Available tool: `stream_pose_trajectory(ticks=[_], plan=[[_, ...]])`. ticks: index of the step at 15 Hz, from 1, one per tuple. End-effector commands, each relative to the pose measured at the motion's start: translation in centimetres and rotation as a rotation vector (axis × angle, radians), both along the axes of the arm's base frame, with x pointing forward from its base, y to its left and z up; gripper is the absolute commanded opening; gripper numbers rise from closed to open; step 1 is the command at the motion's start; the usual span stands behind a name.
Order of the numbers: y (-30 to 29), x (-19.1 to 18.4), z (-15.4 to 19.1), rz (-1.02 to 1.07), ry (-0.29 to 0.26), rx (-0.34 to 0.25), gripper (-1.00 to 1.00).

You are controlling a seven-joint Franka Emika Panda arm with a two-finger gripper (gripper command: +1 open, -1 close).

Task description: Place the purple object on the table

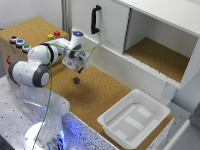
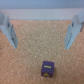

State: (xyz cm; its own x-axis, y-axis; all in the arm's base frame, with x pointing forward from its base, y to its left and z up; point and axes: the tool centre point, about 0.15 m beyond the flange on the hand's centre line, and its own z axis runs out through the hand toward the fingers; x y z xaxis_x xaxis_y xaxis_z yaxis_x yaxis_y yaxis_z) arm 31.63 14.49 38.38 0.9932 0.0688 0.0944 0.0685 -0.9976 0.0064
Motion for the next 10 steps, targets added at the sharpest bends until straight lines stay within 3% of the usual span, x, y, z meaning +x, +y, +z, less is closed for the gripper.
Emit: stream_pose_trajectory(ticks=[1, 6, 9, 10], plan=[[2.3, -3.6, 3.3, -0.069, -0.014, -0.095, 1.00], [0.6, -2.6, -1.9, -0.110, -0.048, -0.045, 1.00], [-1.7, -1.5, -7.9, -0.122, -0.005, 0.000, 1.00], [-2.3, -1.3, -9.8, -0.122, -0.013, 0.045, 1.00]])
